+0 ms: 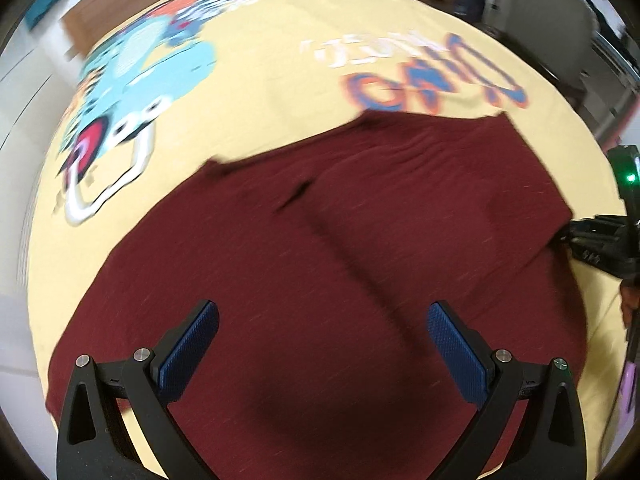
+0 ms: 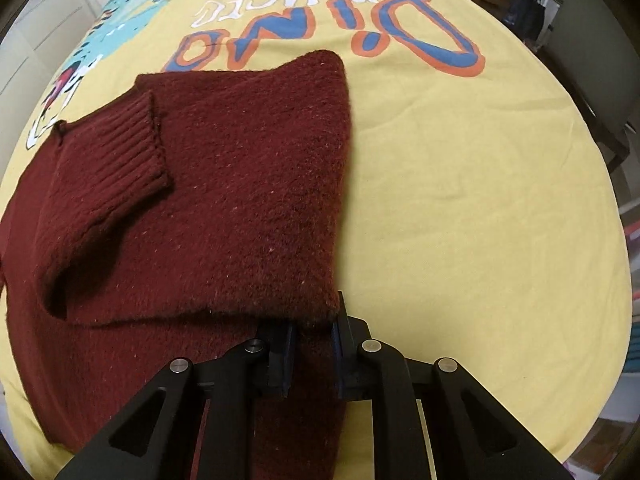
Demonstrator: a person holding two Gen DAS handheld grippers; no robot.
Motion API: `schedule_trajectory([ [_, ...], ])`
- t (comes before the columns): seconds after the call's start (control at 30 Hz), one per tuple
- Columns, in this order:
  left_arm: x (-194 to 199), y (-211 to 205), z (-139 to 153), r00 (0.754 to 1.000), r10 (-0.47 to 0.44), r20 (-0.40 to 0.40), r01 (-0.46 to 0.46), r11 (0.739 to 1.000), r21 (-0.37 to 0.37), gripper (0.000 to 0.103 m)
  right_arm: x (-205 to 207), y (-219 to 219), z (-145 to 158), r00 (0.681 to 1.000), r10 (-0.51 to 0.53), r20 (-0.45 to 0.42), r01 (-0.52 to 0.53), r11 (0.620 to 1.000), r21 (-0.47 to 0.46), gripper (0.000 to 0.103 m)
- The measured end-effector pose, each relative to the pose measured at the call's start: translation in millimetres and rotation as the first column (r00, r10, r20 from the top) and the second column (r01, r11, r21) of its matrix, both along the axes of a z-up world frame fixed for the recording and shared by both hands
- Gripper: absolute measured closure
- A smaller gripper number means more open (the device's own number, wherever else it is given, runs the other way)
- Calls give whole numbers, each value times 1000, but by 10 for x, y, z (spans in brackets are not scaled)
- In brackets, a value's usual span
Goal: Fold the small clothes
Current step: 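Grasp the other sleeve cuff with the left tool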
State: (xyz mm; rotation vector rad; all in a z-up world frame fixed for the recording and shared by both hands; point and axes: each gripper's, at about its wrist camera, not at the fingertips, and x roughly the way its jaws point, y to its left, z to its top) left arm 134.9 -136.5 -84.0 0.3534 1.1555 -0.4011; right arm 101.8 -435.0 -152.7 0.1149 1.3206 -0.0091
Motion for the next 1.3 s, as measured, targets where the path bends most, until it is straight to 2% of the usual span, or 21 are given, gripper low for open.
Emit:
schedule_trajectory([
  [0.13,60,-458,-125,994,-101,-35,101,995,5,1,-13,-9,-27,1000,-7,0,7,1000,24,88],
  [0.27,95,-851,-362,983,-167,-73,173,982,79,1,2,-26,-39,1000,-11,-6,11,999,32,87],
  [0.37,110,-961,-542,977,-189,-103,200,973,111,1,30,-23,-72,1000,-9,-11,10,1000,28,87],
  [0.47,185,-1051,-754,975,-191,-110,210,957,200,1,43,-30,-92,1000,-26,-15,27,999,31,86],
  [0.5,215,-1056,-815,977,-186,-105,206,952,229,3,46,-27,-97,999,-36,-17,36,999,35,86],
  [0.57,250,-1039,-870,977,-182,-112,204,951,233,16,48,-22,-107,999,-43,-16,44,998,38,85],
  [0.63,298,-994,-898,976,-175,-129,200,958,207,22,56,-22,-115,999,-47,-17,48,998,39,85],
  [0.7,335,-918,-891,976,-174,-133,197,963,184,38,61,-22,-118,998,-52,-18,53,998,42,85],
  [0.77,369,-773,-855,978,-167,-126,188,966,178,74,64,-30,-114,998,-58,-18,59,997,46,85],
  [0.83,413,-675,-799,983,-152,-102,169,968,184,90,55,-43,-93,997,-73,-13,73,996,48,85],
  [0.97,509,-380,-610,993,-104,-57,111,984,142,90,73,26,-66,999,-50,-4,50,999,11,85],
  [1.1,551,13,-442,1000,-17,-26,18,998,59,90,67,65,-39,999,-36,2,36,999,4,87],
  [1.3,494,835,-317,991,129,19,-129,992,-9,90,53,29,-60,998,-57,-6,57,998,21,87],
])
